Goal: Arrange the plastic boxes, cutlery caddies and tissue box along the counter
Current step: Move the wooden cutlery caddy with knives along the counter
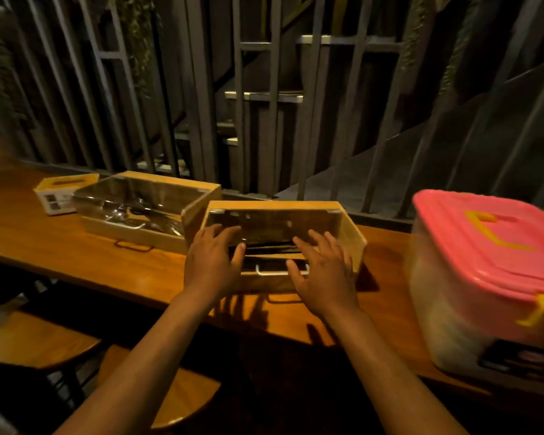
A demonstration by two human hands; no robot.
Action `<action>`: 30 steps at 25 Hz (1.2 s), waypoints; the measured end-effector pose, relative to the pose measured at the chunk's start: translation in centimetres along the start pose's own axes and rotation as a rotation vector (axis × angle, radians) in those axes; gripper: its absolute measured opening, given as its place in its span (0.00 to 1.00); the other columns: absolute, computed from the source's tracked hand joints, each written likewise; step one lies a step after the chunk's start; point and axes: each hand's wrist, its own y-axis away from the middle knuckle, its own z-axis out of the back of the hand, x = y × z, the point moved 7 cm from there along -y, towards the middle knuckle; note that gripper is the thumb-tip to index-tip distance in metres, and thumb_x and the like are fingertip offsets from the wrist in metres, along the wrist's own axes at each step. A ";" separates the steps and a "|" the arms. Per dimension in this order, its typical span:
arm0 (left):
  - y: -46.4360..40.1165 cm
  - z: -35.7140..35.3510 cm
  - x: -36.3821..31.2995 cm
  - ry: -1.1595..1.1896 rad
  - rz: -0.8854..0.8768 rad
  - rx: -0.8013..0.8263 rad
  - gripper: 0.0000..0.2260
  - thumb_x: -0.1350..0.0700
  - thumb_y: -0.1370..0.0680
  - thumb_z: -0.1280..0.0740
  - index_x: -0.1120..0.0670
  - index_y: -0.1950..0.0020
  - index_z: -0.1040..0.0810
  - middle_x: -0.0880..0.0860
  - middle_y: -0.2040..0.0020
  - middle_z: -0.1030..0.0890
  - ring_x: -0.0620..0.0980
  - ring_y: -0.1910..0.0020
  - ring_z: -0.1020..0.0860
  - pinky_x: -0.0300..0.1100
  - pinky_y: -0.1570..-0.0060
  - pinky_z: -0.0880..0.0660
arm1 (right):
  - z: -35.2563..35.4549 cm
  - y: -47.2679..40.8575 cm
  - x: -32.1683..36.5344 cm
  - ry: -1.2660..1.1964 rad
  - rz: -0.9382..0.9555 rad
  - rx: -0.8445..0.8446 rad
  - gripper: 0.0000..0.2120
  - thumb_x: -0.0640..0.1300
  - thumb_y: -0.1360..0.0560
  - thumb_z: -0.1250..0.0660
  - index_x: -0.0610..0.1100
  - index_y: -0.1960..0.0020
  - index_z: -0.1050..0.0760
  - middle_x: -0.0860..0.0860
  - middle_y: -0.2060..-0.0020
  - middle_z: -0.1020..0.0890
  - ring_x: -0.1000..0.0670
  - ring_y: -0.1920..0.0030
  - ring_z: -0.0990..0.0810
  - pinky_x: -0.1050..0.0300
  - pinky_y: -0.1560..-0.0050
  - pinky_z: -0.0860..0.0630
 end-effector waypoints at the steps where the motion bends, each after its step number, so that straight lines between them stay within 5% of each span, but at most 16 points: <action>1: -1.2 -0.4 1.7 -0.004 0.013 0.027 0.19 0.46 0.21 0.36 0.47 0.31 0.26 0.55 0.31 0.27 0.56 0.30 0.33 0.54 0.35 0.30 | -1.7 -0.8 0.6 -0.003 -0.014 0.034 0.25 0.60 0.23 0.43 0.58 0.27 0.38 0.52 0.24 0.37 0.47 0.22 0.47 0.42 0.24 0.49; 5: -4.9 -2.4 5.7 0.082 0.123 0.148 0.20 0.46 0.20 0.38 0.49 0.29 0.29 0.58 0.30 0.29 0.59 0.31 0.31 0.54 0.35 0.31 | -5.6 -2.5 1.1 0.087 -0.047 0.077 0.28 0.64 0.23 0.47 0.59 0.24 0.44 0.52 0.23 0.41 0.46 0.22 0.49 0.41 0.26 0.47; 12: -1.9 -2.9 3.3 0.018 0.229 0.195 0.23 0.43 0.18 0.47 0.45 0.23 0.39 0.60 0.23 0.42 0.59 0.36 0.25 0.51 0.45 0.24 | -5.9 -4.3 -1.0 0.043 -0.111 -0.099 0.26 0.65 0.24 0.47 0.55 0.30 0.33 0.53 0.27 0.31 0.48 0.24 0.41 0.41 0.29 0.39; 17: -1.1 -0.8 5.0 0.328 0.220 0.092 0.16 0.45 0.19 0.40 0.41 0.32 0.31 0.54 0.36 0.27 0.51 0.47 0.22 0.48 0.52 0.22 | -4.6 -5.2 -0.4 -0.185 -0.265 -0.106 0.34 0.73 0.29 0.50 0.53 0.34 0.27 0.50 0.29 0.30 0.47 0.27 0.37 0.39 0.31 0.34; 20: -4.6 -1.2 9.5 0.377 0.360 0.026 0.20 0.45 0.20 0.37 0.45 0.29 0.32 0.55 0.35 0.27 0.54 0.40 0.25 0.47 0.48 0.27 | -5.7 -3.7 4.5 -0.213 -0.176 0.067 0.36 0.76 0.33 0.45 0.57 0.31 0.32 0.53 0.25 0.36 0.47 0.24 0.43 0.35 0.28 0.41; 23: -6.4 -3.3 11.2 0.482 0.418 0.153 0.23 0.42 0.22 0.36 0.49 0.30 0.30 0.55 0.37 0.25 0.57 0.38 0.26 0.48 0.47 0.28 | -7.5 -2.2 7.4 -0.034 -0.094 0.169 0.39 0.76 0.33 0.46 0.61 0.26 0.42 0.55 0.22 0.45 0.47 0.22 0.55 0.35 0.26 0.54; 30: -5.3 -4.9 10.8 0.713 0.430 0.327 0.22 0.36 0.29 0.30 0.48 0.43 0.18 0.51 0.53 0.17 0.55 0.50 0.20 0.51 0.52 0.24 | -5.7 -0.7 4.6 -0.107 -0.072 0.144 0.33 0.68 0.28 0.40 0.63 0.26 0.43 0.58 0.23 0.44 0.51 0.22 0.57 0.42 0.26 0.48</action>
